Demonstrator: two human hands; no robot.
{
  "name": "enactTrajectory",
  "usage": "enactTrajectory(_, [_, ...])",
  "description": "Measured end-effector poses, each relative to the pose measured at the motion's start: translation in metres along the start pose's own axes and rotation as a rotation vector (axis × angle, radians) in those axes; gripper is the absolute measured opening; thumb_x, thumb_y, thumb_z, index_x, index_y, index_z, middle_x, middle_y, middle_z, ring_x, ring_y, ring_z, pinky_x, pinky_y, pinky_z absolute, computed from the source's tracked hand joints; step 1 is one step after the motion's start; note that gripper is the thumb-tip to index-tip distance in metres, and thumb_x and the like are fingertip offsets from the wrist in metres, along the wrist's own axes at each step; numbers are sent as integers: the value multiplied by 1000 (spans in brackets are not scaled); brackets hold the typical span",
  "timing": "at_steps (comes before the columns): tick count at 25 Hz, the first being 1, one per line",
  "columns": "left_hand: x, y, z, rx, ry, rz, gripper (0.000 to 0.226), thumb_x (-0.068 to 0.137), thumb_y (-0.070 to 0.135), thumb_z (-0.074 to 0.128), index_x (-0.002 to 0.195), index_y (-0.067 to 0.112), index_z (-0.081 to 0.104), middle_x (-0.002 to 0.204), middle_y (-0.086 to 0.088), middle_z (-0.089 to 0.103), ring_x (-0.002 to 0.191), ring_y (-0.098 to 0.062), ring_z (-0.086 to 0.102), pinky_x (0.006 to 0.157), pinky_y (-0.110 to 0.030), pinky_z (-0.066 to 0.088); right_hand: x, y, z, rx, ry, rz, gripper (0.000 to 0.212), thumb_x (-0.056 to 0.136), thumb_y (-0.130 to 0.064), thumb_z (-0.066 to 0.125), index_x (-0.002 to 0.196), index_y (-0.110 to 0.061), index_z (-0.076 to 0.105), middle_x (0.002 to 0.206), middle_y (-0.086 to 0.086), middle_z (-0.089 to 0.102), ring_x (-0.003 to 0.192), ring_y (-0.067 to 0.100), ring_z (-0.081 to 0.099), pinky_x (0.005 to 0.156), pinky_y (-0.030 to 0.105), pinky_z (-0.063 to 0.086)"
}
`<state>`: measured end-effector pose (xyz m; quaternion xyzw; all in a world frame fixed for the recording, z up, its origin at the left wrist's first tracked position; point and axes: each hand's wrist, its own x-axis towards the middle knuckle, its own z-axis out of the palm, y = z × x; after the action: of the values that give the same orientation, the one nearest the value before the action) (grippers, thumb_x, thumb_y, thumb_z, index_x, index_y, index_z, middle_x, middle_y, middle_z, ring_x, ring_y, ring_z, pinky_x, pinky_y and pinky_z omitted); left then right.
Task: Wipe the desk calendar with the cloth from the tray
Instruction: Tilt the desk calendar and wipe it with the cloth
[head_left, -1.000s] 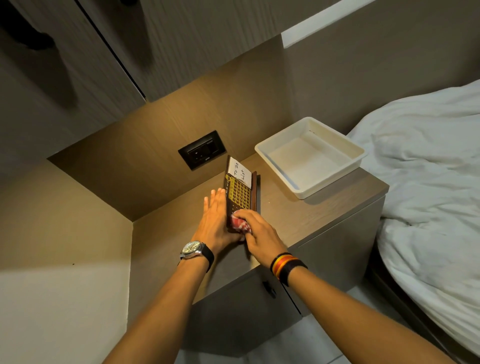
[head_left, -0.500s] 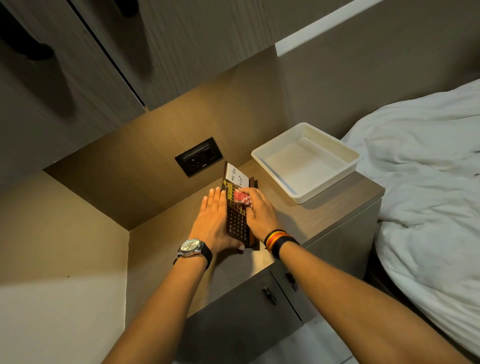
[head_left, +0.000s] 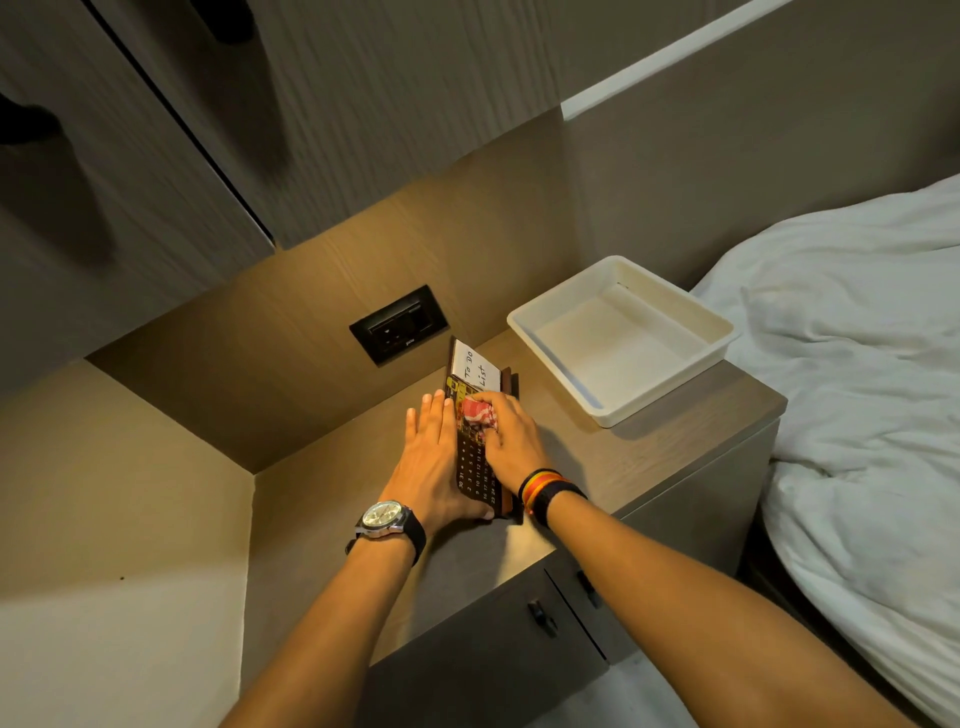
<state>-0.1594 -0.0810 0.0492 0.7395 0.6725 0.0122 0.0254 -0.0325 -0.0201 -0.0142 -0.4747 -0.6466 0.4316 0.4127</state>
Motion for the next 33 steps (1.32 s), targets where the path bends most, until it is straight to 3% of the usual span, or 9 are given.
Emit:
enactTrajectory(5, [2, 0, 1, -9, -9, -23, 159, 53, 65, 89, 159, 9, -15, 169, -15, -14, 154, -29, -21, 123, -44, -19, -6, -4, 2, -7, -7, 11, 48, 99, -4, 52, 141, -26, 51, 152, 5, 47, 139, 25, 51, 107, 42, 53])
enactTrajectory(14, [-3, 6, -9, 33, -34, -15, 159, 53, 67, 88, 159, 4, -12, 169, -18, -14, 155, -30, -18, 123, -41, -17, -67, -5, -10, 66, -23, -18, 51, 97, 1, 52, 136, -31, 54, 145, 1, 53, 135, 18, 52, 107, 33, 52])
enactTrajectory(17, [-8, 9, -14, 102, -28, -18, 165, 48, 76, 85, 158, 4, -15, 168, -18, -19, 155, -31, -20, 124, -41, -14, -56, -19, -37, 64, 46, -45, 46, 98, -2, 53, 132, -33, 55, 137, -2, 57, 127, 15, 57, 100, 31, 56])
enactTrajectory(19, [-10, 13, -19, 118, -7, -12, 168, 45, 82, 81, 158, 4, -17, 167, -17, -23, 154, -30, -23, 124, -42, -15, -37, -29, -64, -38, 124, -92, 40, 99, -4, 55, 129, -30, 57, 130, -5, 59, 119, 12, 58, 94, 22, 54])
enactTrajectory(22, [-3, 31, -22, 118, 57, 6, 169, 43, 91, 72, 158, 4, -16, 166, -16, -23, 154, -31, -22, 123, -42, -14, -7, -27, -110, -268, 151, -113, 42, 99, -2, 56, 135, -23, 56, 136, 6, 58, 121, 24, 60, 103, 36, 53])
enactTrajectory(24, [10, 50, -17, 96, 61, 19, 168, 44, 94, 68, 158, 4, -17, 167, -16, -22, 155, -31, -20, 125, -43, -12, 12, -18, -137, -444, 87, -123, 41, 98, 0, 54, 134, -21, 56, 138, 10, 57, 119, 32, 62, 103, 41, 53])
enactTrajectory(27, [40, 84, 1, 48, 35, 6, 165, 48, 93, 68, 157, 6, -19, 166, -15, -27, 154, -31, -24, 128, -45, -6, 42, 1, -173, -655, -20, -176, 41, 96, 3, 51, 130, -20, 58, 134, 8, 59, 116, 31, 63, 98, 34, 52])
enactTrajectory(33, [106, 136, 36, 17, -26, -61, 166, 48, 98, 59, 154, 5, -26, 163, -16, -33, 152, -32, -29, 126, -46, -12, 106, 38, -206, -910, -218, -259, 46, 93, 6, 52, 131, -19, 56, 132, 8, 58, 122, 31, 56, 102, 41, 51])
